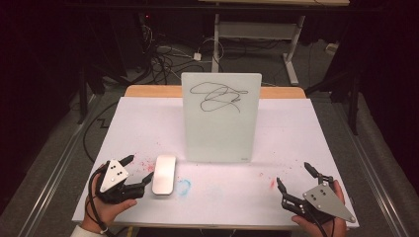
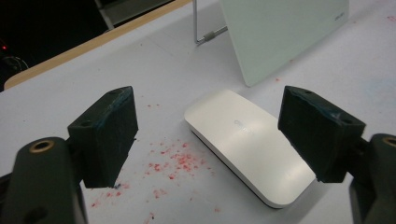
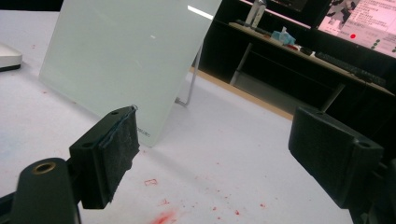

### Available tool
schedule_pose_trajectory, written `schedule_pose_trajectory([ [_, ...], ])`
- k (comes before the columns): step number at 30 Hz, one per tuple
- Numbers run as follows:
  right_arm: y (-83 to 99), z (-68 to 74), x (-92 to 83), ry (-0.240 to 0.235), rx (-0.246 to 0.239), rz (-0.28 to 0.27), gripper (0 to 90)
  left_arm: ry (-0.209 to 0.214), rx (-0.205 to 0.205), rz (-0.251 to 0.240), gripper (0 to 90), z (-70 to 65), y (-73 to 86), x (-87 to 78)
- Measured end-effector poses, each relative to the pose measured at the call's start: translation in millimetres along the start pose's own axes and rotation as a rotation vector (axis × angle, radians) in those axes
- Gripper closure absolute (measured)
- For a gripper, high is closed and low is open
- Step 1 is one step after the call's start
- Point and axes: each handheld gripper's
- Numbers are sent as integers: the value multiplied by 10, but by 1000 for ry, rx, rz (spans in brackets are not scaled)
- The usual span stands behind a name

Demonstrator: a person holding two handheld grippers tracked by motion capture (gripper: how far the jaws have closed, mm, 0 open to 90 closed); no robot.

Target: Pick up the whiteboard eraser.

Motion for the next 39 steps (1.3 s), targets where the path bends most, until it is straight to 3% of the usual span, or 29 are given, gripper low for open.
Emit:
schedule_pose_trajectory([
  [9, 18, 29, 58, 30, -38, 43, 167, -4, -39, 48, 204, -12, -26, 18],
  [11, 30, 39, 67, 32, -31, 54, 169, -19, -77, 85, 204, -19, -69, 45],
  [12, 33, 39, 73, 32, -36, 54, 172, -19, -77, 85, 204, -19, -69, 45],
  [14, 38, 48, 77, 38, -41, 62, 182, -12, -126, 117, 204, -22, -114, 62],
  [17, 56, 63, 101, 37, -55, 81, 182, -32, -212, 229, 187, -43, -272, 175],
  [19, 60, 84, 114, 40, -73, 94, 186, 1, -264, 259, 182, -54, -307, 255],
  [23, 63, 126, 122, 42, -109, 93, 186, 7, -296, 301, 183, -68, -347, 385],
  [25, 67, 131, 128, 40, -120, 96, 186, 48, -341, 324, 183, -71, -388, 524],
  [27, 72, 133, 132, 40, -120, 98, 186, 41, -367, 343, 183, -69, -403, 626],
  [30, 76, 138, 130, 46, -134, 98, 186, 33, -377, 366, 183, -55, -412, 717],
  [34, 84, 154, 135, 44, -149, 101, 185, 27, -425, 395, 182, 20, -401, 883],
  [39, 92, 172, 154, 41, -168, 104, 185, 11, -430, 428, 163, 24, -364, 1023],
])
Point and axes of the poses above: each handheld gripper's, and its own axes: x roughly forward along the jaws, y roughly out of its underside, z roughly to its left, and after that the axes turned 11 degrees about y, right-handed
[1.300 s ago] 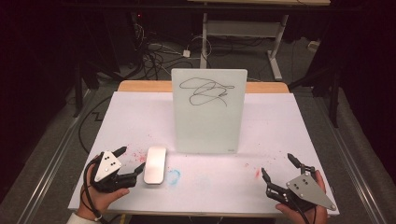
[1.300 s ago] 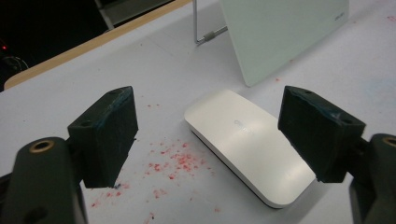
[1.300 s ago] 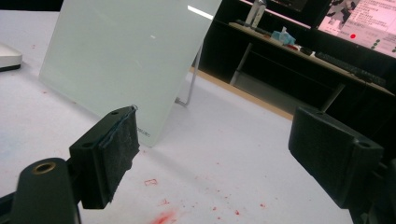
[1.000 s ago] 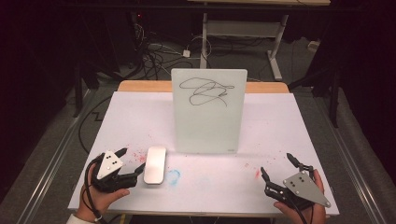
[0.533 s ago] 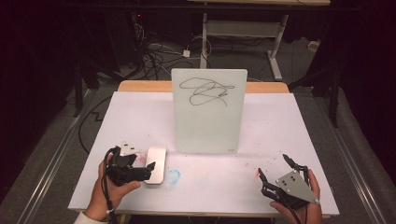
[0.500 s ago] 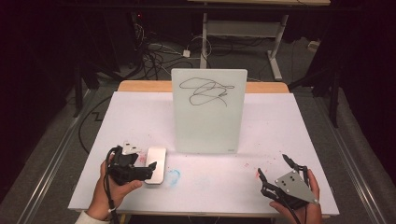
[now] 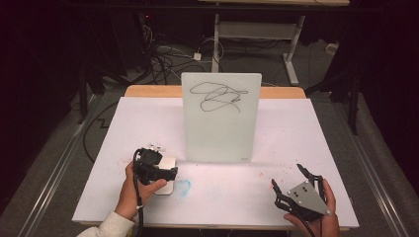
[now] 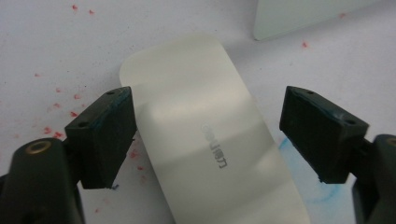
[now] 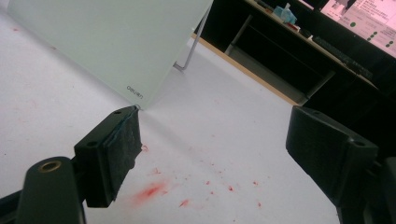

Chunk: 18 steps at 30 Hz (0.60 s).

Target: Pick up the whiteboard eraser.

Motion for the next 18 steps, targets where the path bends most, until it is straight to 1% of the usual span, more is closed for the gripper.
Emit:
schedule_pose_trajectory([
  [3, -1, 18, 2, -3, -4, 6, 185, -24, -4, 7, 157, 22, 3, 62],
  [6, 1, 41, 10, -9, -15, 9, 186, -29, -9, 15, 136, 37, 3, 105],
  [8, 0, 50, 15, -8, -28, 11, 196, -43, -5, 11, 138, 31, -11, 123],
  [9, 0, 60, 15, -5, -31, 16, 203, -43, -5, 11, 139, 31, -11, 123],
  [10, 1, 67, 16, -2, -38, 21, 204, -58, 5, 15, 139, 16, -14, 131],
  [13, -2, 84, 19, -8, -56, 23, 204, -76, 7, 10, 145, -9, -2, 136],
  [14, -6, 93, 16, -8, -57, 25, 203, -91, 14, 15, 145, -30, 4, 143],
  [15, -10, 96, 17, -13, -65, 22, 203, -119, 29, 22, 145, -66, 15, 157],
  [18, -11, 105, 11, -15, -72, 24, 203, -123, 29, 28, 145, -70, 12, 160],
])
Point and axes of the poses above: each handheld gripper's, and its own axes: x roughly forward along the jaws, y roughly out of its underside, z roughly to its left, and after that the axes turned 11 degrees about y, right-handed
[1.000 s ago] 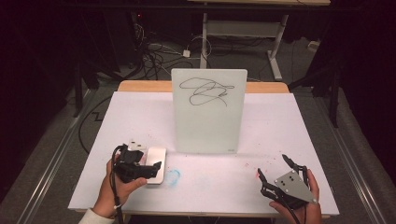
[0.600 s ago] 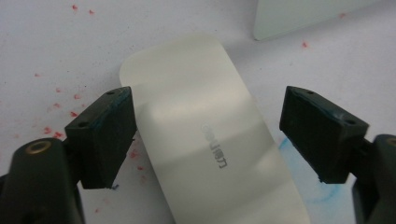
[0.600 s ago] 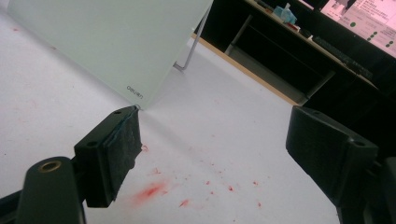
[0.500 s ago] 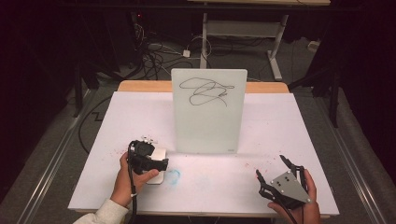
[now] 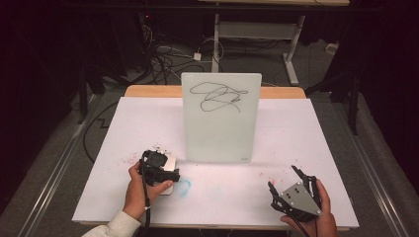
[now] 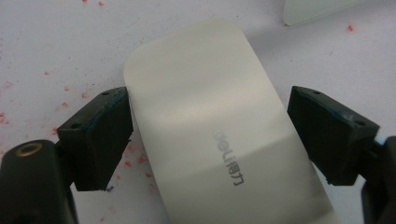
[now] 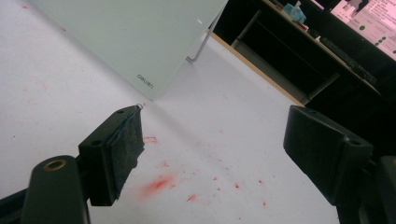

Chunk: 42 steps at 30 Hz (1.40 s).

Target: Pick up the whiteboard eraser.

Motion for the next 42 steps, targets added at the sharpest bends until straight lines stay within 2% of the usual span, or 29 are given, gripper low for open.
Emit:
schedule_pose_trajectory([
  [2, 4, 3, 7, -5, -6, 5, 203, 34, -37, 2, 144, 34, 4, 9],
  [3, 8, 8, 18, -3, -7, 13, 204, 108, -92, 19, 154, 107, 10, 48],
  [4, 9, 7, 19, -4, -6, 14, 204, 119, -96, 21, 154, 123, 11, 55],
  [8, 5, 4, 15, 0, -7, 14, 211, 116, -89, 27, 170, 109, 0, 46],
  [9, 4, 1, 16, 1, -8, 12, 211, 106, -81, 34, 188, 99, -7, 47],
  [11, 5, 2, 25, -3, -17, 21, 212, 116, -84, 42, 215, 106, -20, 39],
  [12, 8, 13, 25, -2, -8, 26, 212, 116, -84, 42, 223, 106, -20, 39],
  [16, 8, 20, 36, -11, -27, 30, 213, 111, -76, 41, 268, 91, -16, 30],
  [22, 14, 26, 40, -19, -27, 35, 213, 110, -44, 39, 284, 75, -18, 24],
  [24, 17, 21, 40, -18, -25, 31, 213, 92, -22, 24, 286, 64, -19, 8],
  [27, 20, 10, 38, -18, -11, 28, 212, 97, 22, -10, 286, 79, -30, -76],
  [28, 19, -4, 40, -21, -19, 23, 213, 97, 25, -20, 286, 90, -28, -96],
  [30, 17, -14, 35, -21, -2, 20, 213, 88, 35, -29, 286, 123, -31, -131],
  [32, 15, -29, 26, -19, 6, 12, 213, 88, 34, -33, 286, 144, -31, -148],
  [33, 14, -33, 25, -18, 20, 11, 214, 84, 32, -51, 286, 184, -29, -188],
  [42, 13, -77, 34, -6, 39, -4, 214, 91, 44, -107, 287, 309, -43, -307],
])
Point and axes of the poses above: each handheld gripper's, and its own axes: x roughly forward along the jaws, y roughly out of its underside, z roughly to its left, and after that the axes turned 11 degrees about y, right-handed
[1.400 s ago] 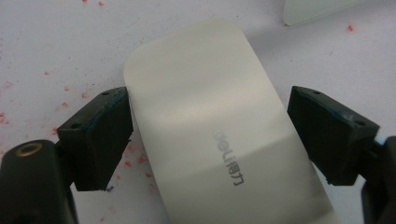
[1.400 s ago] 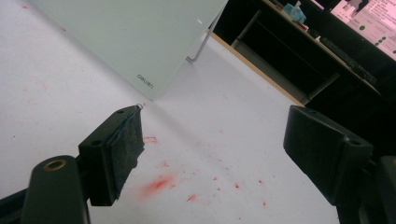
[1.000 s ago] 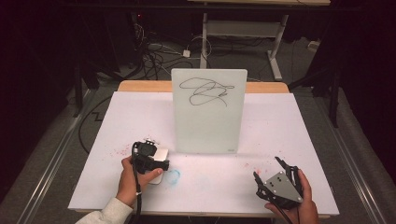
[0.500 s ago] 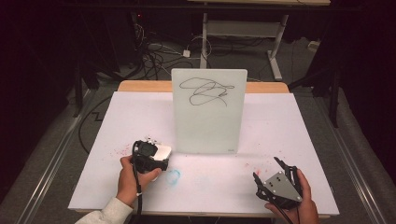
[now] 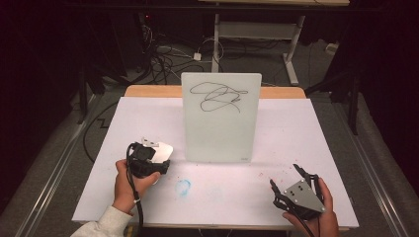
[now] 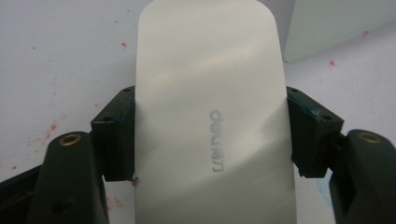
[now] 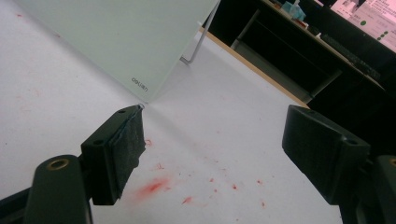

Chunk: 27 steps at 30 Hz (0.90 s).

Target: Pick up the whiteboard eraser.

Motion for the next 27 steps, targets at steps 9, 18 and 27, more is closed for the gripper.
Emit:
schedule_pose_trajectory([
  [9, 6, -7, 4, -7, 14, -7, 214, -32, 93, -53, 287, -19, -37, -74],
  [18, -24, 3, -2, -13, 12, -23, 213, -70, 162, -107, 287, -76, -49, -142],
  [27, -22, -19, -9, -16, 21, -31, 213, -51, 237, -160, 286, -114, -32, -238],
])
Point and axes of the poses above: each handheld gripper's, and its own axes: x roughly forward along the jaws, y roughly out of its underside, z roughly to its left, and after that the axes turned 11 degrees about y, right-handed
